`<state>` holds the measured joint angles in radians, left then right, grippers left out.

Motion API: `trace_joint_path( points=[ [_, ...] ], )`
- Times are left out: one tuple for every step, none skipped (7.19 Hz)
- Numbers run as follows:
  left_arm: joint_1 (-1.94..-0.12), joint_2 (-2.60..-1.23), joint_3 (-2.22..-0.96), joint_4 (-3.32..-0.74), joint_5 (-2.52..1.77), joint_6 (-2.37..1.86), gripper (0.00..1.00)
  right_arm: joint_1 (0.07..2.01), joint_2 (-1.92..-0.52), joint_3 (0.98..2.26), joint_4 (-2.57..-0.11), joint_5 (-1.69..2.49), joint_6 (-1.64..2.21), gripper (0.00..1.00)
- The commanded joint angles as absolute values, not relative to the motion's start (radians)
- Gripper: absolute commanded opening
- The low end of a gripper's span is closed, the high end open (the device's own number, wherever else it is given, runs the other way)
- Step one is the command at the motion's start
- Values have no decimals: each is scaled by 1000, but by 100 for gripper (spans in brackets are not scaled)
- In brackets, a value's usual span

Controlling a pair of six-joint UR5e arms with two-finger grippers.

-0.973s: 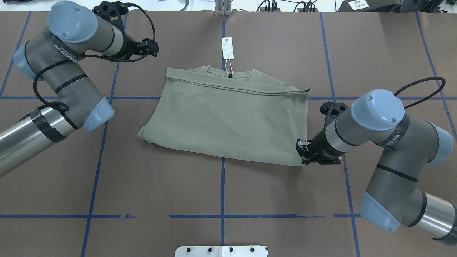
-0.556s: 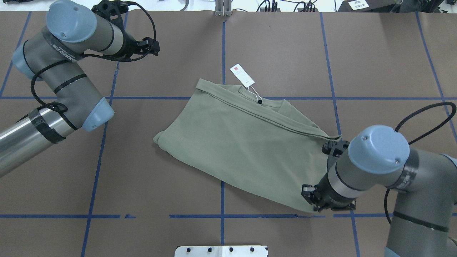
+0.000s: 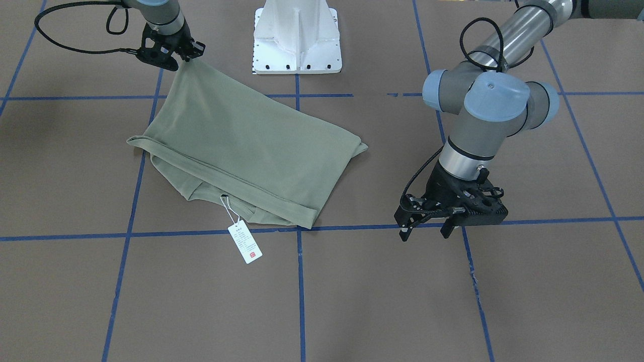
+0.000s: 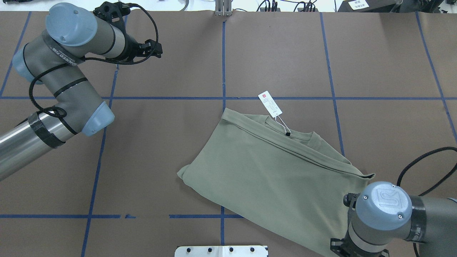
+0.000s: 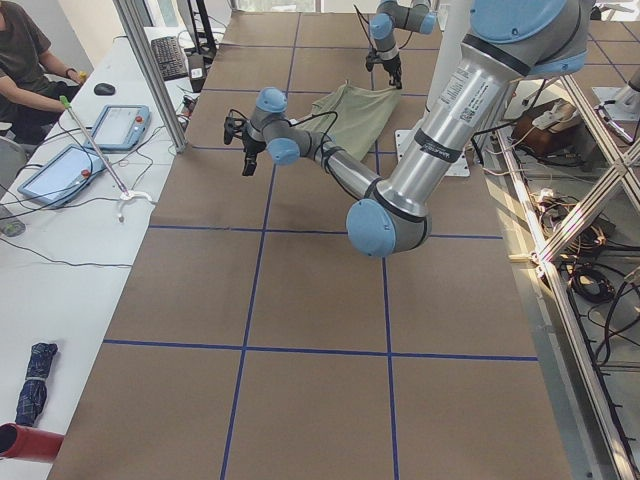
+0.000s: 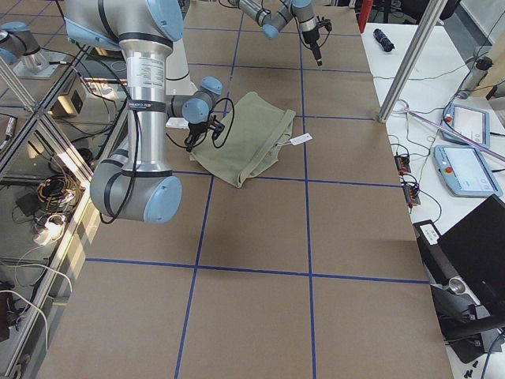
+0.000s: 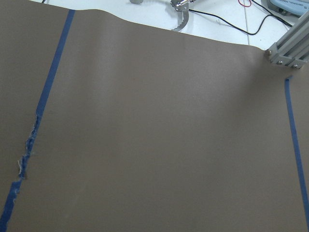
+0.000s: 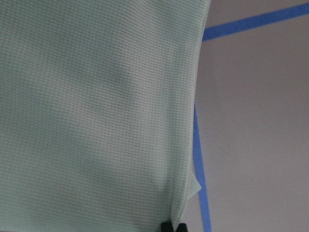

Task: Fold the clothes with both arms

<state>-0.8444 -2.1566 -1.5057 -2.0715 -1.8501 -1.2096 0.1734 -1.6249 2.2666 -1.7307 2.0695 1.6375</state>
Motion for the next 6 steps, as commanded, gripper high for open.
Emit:
trace_joint_path(
  points=[
    [-819,-2135,-1546,-2071,-1850,-1223,99,141,-1655,2284,-1743,2069,1710,97],
    [-810,-2129,-1561,-2071,-1853,-1223,99,173,-1646,2289,-1741,2069,1774,100],
    [-792,-2128,-1586,-2068,-1859,-1229,99,220,-1635,2289,-1738,2071,1769,100],
    [-752,-2103,-1617,-2071,-1931,-1300,99,273,-1599,2281,-1738,2069,1763,100],
    [-695,-2074,-1693,-2068,-1949,-1415,99,340,-1544,2278,-1736,2065,1755,100],
    [-590,-1995,-1794,-2069,-1939,-1571,99,420,-1469,2270,-1736,2066,1731,100]
  ],
)
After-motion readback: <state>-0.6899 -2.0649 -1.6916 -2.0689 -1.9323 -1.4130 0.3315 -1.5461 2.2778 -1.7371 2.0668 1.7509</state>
